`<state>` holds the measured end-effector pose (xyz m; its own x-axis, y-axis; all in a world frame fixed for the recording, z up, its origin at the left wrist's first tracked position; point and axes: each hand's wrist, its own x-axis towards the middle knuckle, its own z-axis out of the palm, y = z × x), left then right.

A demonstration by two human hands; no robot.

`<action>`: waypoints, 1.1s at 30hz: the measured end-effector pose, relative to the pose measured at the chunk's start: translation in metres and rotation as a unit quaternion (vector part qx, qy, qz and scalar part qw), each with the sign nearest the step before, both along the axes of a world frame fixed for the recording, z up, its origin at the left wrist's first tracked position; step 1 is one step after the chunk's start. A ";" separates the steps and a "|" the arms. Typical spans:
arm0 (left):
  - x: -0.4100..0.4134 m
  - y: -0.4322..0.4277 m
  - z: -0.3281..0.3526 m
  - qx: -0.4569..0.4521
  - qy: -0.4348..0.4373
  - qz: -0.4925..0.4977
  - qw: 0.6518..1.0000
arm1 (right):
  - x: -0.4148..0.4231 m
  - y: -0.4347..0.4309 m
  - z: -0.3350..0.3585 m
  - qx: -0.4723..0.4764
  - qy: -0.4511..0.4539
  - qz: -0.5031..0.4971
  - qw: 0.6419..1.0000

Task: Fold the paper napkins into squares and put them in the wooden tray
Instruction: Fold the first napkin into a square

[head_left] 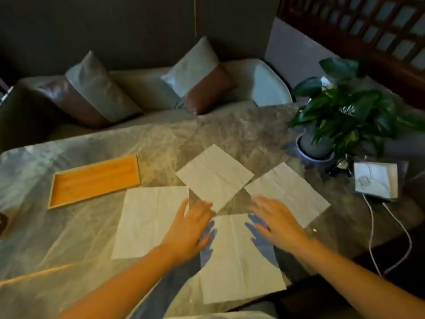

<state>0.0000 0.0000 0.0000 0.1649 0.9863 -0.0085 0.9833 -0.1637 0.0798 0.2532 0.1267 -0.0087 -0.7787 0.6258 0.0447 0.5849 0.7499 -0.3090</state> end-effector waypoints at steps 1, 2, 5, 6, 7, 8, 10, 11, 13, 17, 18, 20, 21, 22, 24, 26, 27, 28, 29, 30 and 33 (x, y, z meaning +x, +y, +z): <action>0.008 -0.009 -0.012 -0.028 0.019 -0.034 0.999 | 0.013 -0.008 -0.014 0.001 -0.034 0.031 0.999; 0.014 -0.015 -0.024 -0.051 0.030 -0.065 0.996 | 0.026 -0.015 -0.027 -0.030 -0.079 0.059 0.995; 0.028 -0.039 -0.064 -0.229 -0.030 -0.105 0.967 | 0.069 -0.045 -0.067 -0.144 -0.180 0.096 0.968; 0.028 -0.042 -0.073 -0.253 -0.039 -0.101 0.961 | 0.078 -0.050 -0.075 -0.146 -0.189 0.099 0.966; 0.027 -0.044 -0.080 -0.254 -0.023 -0.107 0.961 | 0.084 -0.055 -0.080 -0.144 -0.195 0.101 0.965; 0.025 -0.046 -0.082 -0.243 -0.013 -0.108 0.964 | 0.086 -0.058 -0.082 -0.139 -0.200 0.098 0.965; 0.024 -0.051 -0.086 -0.229 0.019 -0.136 0.964 | 0.088 -0.065 -0.091 -0.122 -0.190 0.088 0.970; 0.024 -0.052 -0.086 -0.216 0.025 -0.139 0.966 | 0.087 -0.067 -0.094 -0.117 -0.184 0.078 0.973; 0.026 -0.052 -0.087 -0.182 0.007 -0.124 0.975 | 0.085 -0.068 -0.095 -0.115 -0.179 0.064 0.975; 0.018 -0.054 -0.104 -0.204 -0.070 -0.093 0.972 | 0.084 -0.064 -0.094 -0.149 -0.133 0.036 0.979; 0.017 -0.054 -0.107 -0.205 -0.078 -0.093 0.971 | 0.082 -0.062 -0.091 -0.167 -0.112 0.017 0.979; 0.015 -0.055 -0.110 -0.208 -0.084 -0.090 0.970 | 0.073 -0.060 -0.084 -0.206 -0.068 -0.020 0.976; 0.014 -0.055 -0.110 -0.211 -0.089 -0.089 0.969 | 0.069 -0.059 -0.080 -0.229 -0.045 -0.043 0.971; 0.013 -0.056 -0.109 -0.215 -0.096 -0.086 0.968 | 0.064 -0.057 -0.077 -0.250 -0.028 -0.065 0.966; 0.010 -0.057 -0.110 -0.212 -0.100 -0.067 0.970 | 0.058 -0.055 -0.071 -0.269 -0.013 -0.096 0.958; 0.010 -0.058 -0.106 -0.190 -0.123 -0.027 0.974 | 0.055 -0.056 -0.069 -0.281 0.002 -0.107 0.954; 0.011 -0.058 -0.104 -0.172 -0.142 0.002 0.975 | 0.054 -0.057 -0.070 -0.285 0.018 -0.107 0.952; 0.012 -0.057 -0.103 -0.153 -0.160 0.038 0.975 | 0.052 -0.059 -0.070 -0.291 0.034 -0.108 0.950; 0.014 -0.057 -0.101 -0.133 -0.181 0.085 0.971 | 0.051 -0.061 -0.071 -0.302 0.047 -0.109 0.946; 0.016 -0.056 -0.098 -0.119 -0.205 0.134 0.962 | 0.050 -0.064 -0.072 -0.314 0.048 -0.106 0.942; 0.015 -0.060 -0.093 -0.119 -0.231 0.168 0.951 | 0.051 -0.073 -0.081 -0.319 0.013 -0.079 0.944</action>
